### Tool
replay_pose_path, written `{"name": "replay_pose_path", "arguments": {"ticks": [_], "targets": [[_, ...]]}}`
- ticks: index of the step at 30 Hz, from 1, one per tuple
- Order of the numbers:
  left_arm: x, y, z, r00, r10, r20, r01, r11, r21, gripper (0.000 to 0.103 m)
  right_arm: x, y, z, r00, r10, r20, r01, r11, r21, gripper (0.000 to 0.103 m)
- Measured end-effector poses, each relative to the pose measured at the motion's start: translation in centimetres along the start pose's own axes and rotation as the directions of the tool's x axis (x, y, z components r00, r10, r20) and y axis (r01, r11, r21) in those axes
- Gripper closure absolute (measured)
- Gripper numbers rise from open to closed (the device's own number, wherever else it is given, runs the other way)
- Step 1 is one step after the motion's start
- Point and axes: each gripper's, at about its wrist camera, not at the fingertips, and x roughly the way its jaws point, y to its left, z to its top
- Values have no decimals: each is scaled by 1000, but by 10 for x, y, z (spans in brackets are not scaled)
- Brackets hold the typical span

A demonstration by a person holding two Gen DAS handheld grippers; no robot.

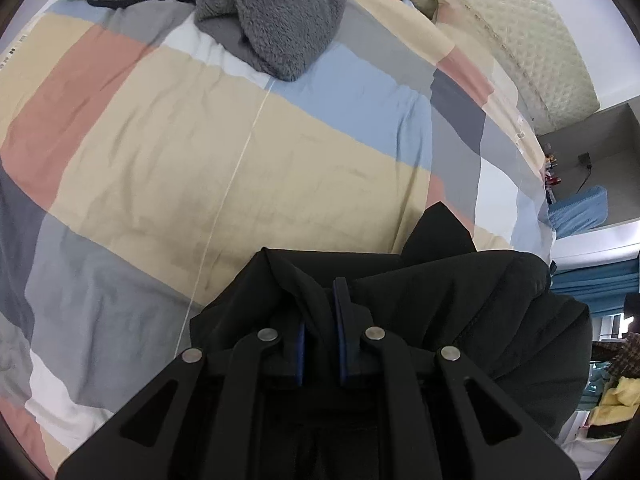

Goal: Fold large clothes

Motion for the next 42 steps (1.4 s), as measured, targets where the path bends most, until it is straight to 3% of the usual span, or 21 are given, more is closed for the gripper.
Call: {"name": "replay_pose_path", "arguments": {"ticks": [4,7,11,12,13,14,15,16,17,19,22,26,28,30,32,34,36,38,40,42], "targets": [[-4,3,-5,999,-35,-8,35,999,0,89,-5,-5,-5,999,38,10,-38,999,6,101],[-11,11,-9,997,-79,-6,79,997,-21,88,-12,0,-10,998,59,11,-59,998,8,94],[-22,23,-11,986,-165,-37,162,984,-74,77,-33,14,-16,997,68,32,-67,997,-38,87],[-29,26,-12,980,-193,-41,189,979,-80,72,-42,19,-18,997,68,42,-65,996,-67,79],[-34,26,-12,975,-218,-39,214,973,-85,58,-46,23,-19,997,68,47,-64,994,-85,74],[-41,28,-13,972,-234,-32,231,969,-88,42,-54,28,-21,996,67,61,-60,992,-113,55],[-51,29,-14,970,-244,-8,243,966,-86,34,-61,31,-23,994,67,81,-56,990,-131,36],[-61,29,-16,968,-248,24,249,966,-76,23,-73,34,-27,989,86,119,-69,988,-140,30],[-72,28,-17,966,-251,57,254,965,-58,21,-82,35,-29,985,94,147,-72,987,-144,29],[-94,23,-22,959,-256,118,258,966,-3,21,-105,42,-37,967,74,243,-30,983,-182,29],[-131,-2,-42,949,-201,244,167,974,154,21,-137,72,-59,915,-22,402,160,936,-314,27],[-157,-46,-81,902,-193,385,49,935,352,21,-150,114,-90,849,-37,527,321,828,-460,27],[-155,-61,-103,882,-219,416,38,916,400,18,-148,125,-104,832,-27,555,341,813,-472,24],[-135,-82,-124,885,-229,406,35,901,433,18,-138,135,-115,832,-14,554,341,801,-492,22],[-112,-98,-134,902,-220,371,25,885,466,18,-118,145,-123,842,-36,539,371,763,-529,21],[-84,-114,-140,917,-195,349,1,875,484,18,-95,150,-128,869,-59,491,376,724,-579,21],[-64,-124,-140,923,-164,347,-31,870,492,18,-71,146,-133,900,-80,429,352,717,-602,21],[-45,-133,-137,922,-127,365,-81,860,503,18,-39,142,-133,926,-120,357,331,713,-618,21],[-34,-138,-136,913,-90,397,-139,849,510,18,-14,142,-136,933,-160,323,341,685,-644,21],[-25,-140,-130,913,-56,404,-166,854,493,18,4,143,-138,931,-189,311,356,655,-667,22]]}}
